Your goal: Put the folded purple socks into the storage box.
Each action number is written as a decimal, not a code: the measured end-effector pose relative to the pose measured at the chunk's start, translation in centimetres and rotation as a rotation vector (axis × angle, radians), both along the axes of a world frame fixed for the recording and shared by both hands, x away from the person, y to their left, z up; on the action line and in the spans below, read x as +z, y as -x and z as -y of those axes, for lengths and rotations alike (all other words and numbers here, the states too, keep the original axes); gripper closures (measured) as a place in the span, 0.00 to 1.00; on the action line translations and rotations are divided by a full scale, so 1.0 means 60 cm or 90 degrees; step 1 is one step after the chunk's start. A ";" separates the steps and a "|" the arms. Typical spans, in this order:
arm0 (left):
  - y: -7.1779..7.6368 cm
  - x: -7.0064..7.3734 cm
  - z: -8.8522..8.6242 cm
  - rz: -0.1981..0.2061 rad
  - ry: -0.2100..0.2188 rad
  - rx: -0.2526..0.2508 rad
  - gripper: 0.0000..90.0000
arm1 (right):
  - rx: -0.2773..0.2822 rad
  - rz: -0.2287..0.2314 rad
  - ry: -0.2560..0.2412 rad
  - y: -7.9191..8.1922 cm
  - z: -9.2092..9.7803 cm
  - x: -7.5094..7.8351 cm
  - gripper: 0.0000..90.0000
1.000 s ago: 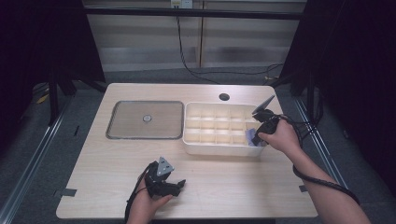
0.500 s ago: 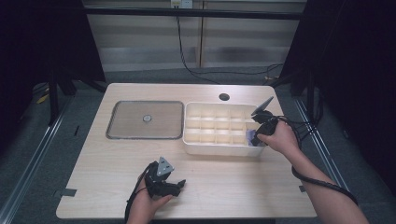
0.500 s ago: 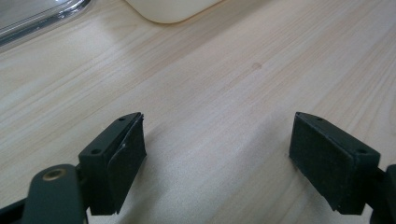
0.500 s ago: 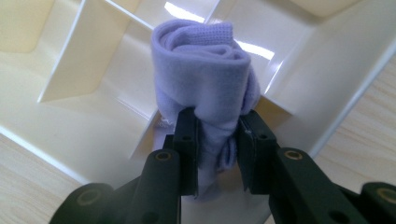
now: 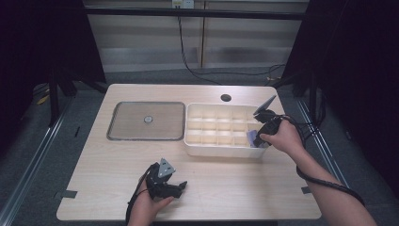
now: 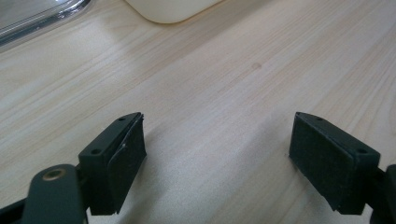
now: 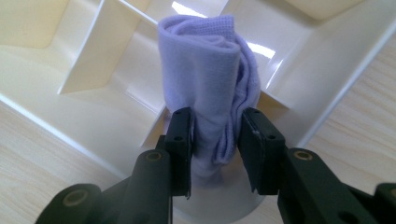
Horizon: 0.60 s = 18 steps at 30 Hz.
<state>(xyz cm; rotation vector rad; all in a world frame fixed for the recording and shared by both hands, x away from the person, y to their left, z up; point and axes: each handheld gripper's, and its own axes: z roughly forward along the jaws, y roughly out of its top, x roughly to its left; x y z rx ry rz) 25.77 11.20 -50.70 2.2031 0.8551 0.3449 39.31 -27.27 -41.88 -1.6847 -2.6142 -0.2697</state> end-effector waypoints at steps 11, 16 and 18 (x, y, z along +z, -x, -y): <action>0.000 -0.001 0.001 0.001 0.006 0.004 0.20 | 0.002 0.002 -0.001 0.000 0.005 0.027 0.72; 0.000 -0.001 0.001 0.001 0.006 0.004 0.20 | 0.004 0.008 0.004 -0.001 0.005 0.040 0.72; 0.000 -0.001 0.001 0.002 0.004 0.003 0.20 | 0.007 0.008 0.007 -0.002 0.005 0.046 0.71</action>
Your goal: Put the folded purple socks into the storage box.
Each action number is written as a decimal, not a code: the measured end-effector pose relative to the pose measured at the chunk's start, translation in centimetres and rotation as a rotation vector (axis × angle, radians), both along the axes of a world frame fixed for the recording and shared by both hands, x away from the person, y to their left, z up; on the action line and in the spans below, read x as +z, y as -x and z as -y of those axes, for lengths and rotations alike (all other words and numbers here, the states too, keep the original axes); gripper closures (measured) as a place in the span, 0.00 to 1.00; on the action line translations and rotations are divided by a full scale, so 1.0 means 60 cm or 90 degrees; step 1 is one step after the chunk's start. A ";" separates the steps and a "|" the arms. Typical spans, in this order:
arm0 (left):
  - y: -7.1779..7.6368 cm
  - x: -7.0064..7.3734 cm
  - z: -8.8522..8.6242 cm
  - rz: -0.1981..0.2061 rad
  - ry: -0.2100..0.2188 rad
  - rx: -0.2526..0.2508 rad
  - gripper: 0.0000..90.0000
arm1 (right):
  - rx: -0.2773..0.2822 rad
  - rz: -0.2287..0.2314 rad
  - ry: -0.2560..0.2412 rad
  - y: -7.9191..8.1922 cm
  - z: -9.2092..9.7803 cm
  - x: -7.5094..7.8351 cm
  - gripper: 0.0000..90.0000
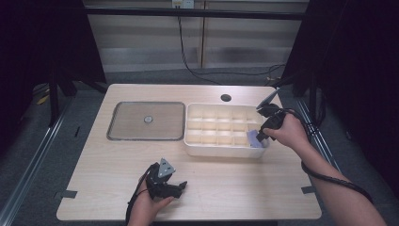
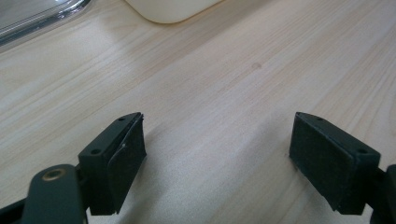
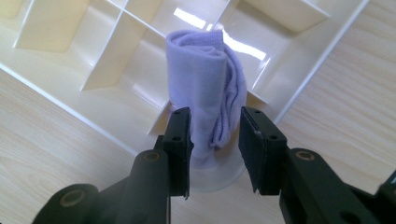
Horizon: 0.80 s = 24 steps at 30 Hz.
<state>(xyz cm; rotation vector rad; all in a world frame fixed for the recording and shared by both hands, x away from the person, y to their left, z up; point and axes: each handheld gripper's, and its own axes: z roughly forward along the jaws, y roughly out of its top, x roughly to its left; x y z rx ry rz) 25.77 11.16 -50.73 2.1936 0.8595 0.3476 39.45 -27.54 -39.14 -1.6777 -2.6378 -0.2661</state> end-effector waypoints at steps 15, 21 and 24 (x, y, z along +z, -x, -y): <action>0.000 0.000 0.000 -0.002 0.000 0.000 0.20 | 0.014 0.012 0.024 -0.011 -0.005 0.031 0.69; 0.000 0.001 0.000 -0.002 -0.002 -0.001 0.20 | 0.020 0.013 0.027 -0.019 -0.011 0.035 0.69; 0.000 0.001 0.000 -0.002 -0.001 -0.001 0.20 | 0.023 0.013 0.030 -0.022 -0.014 0.035 0.70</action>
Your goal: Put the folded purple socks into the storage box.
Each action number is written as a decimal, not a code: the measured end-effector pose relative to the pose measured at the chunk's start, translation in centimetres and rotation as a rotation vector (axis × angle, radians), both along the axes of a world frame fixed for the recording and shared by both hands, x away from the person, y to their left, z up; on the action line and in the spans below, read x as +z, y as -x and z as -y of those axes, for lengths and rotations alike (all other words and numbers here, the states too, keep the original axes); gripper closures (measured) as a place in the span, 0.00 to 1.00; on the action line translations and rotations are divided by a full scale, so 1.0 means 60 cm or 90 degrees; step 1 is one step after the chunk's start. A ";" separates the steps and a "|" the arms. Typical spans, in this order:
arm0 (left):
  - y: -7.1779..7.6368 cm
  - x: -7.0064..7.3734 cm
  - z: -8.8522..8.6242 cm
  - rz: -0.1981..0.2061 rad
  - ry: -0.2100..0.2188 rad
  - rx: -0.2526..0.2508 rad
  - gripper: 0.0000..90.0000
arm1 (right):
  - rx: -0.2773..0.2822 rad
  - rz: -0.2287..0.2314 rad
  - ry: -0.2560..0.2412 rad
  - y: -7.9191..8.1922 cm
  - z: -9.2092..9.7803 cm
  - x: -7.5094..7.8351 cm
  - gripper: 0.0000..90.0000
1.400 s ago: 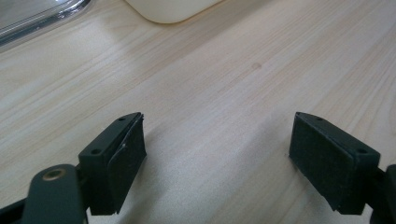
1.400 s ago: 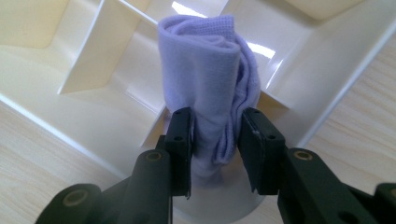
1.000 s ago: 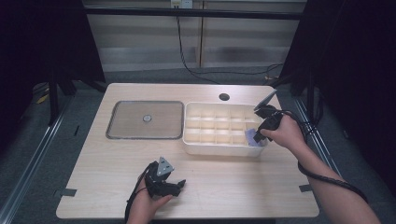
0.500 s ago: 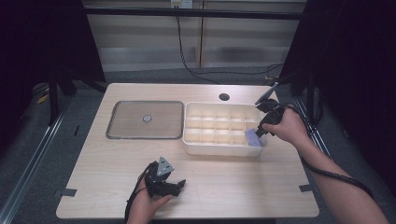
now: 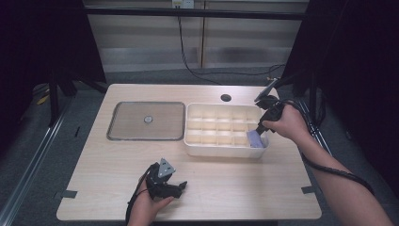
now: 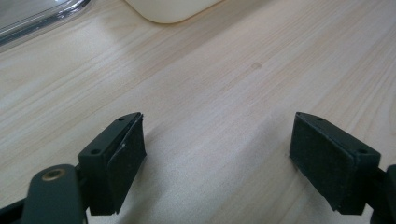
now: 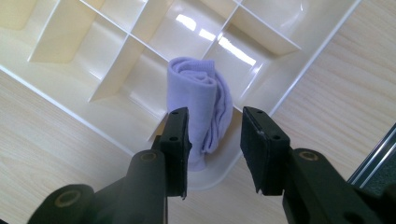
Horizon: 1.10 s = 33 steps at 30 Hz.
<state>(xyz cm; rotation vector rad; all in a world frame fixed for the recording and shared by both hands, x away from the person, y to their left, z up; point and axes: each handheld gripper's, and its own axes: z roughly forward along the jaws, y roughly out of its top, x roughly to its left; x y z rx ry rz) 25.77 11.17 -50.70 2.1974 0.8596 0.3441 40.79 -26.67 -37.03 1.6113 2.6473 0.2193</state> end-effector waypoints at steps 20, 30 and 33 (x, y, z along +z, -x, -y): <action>0.000 0.000 0.000 0.000 0.000 -0.001 0.20 | 0.005 -0.014 -0.009 -0.010 -0.008 -0.010 0.97; 0.000 0.000 0.000 0.000 0.000 -0.002 0.20 | 0.013 -0.028 -0.001 -0.012 -0.011 -0.010 1.00; 0.000 0.000 0.000 0.000 0.000 -0.002 0.20 | 0.013 -0.028 -0.002 -0.012 -0.011 -0.011 1.00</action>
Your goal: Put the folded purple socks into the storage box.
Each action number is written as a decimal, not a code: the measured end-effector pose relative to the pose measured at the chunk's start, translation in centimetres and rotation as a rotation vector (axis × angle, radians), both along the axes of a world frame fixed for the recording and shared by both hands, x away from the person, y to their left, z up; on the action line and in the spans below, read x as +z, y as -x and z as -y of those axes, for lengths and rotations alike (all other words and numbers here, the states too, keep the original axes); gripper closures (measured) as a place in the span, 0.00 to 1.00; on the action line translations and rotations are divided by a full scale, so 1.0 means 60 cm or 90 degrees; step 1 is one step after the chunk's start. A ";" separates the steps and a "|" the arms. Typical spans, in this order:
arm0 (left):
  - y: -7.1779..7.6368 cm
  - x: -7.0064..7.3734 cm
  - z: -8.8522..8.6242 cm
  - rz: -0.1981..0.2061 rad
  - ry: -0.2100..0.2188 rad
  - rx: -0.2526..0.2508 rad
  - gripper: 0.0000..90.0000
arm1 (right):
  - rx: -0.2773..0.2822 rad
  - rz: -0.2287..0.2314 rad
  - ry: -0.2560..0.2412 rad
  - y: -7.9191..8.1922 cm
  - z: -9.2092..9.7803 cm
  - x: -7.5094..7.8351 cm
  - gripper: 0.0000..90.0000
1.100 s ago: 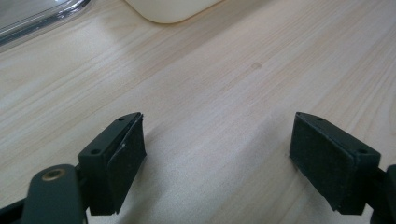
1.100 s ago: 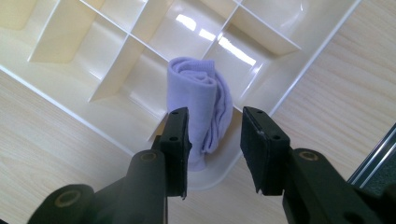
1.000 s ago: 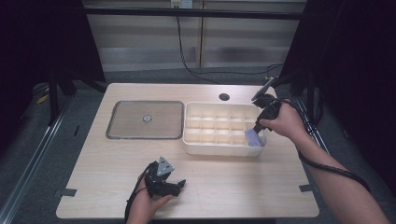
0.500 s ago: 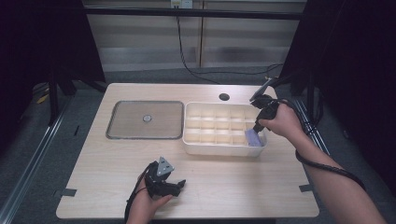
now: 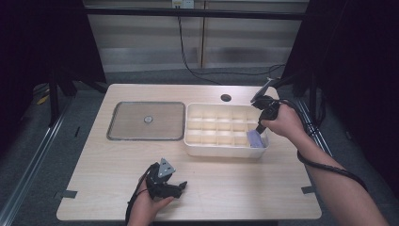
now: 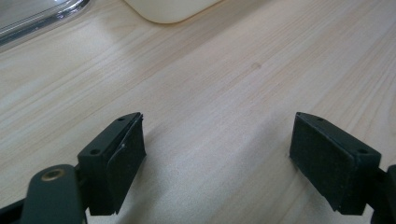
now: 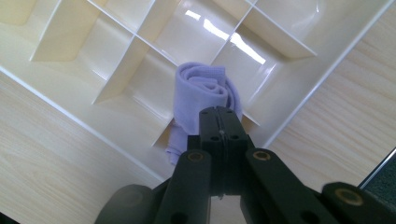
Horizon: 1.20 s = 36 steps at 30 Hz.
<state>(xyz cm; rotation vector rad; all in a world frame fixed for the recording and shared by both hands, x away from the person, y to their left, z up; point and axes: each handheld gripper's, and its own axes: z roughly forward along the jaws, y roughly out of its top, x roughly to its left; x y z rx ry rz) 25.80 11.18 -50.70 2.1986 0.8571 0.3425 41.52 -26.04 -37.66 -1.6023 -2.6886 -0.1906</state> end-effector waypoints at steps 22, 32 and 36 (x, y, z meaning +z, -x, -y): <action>0.000 -0.001 0.000 0.003 0.002 -0.002 0.20 | 0.003 0.006 0.007 0.003 0.003 -0.036 1.00; -0.001 -0.001 0.001 0.003 0.003 0.000 0.19 | -0.001 -0.004 0.000 0.013 0.012 -0.056 1.00; -0.001 -0.001 0.002 0.002 0.006 0.000 0.19 | -0.002 -0.006 -0.002 0.016 0.013 -0.063 1.00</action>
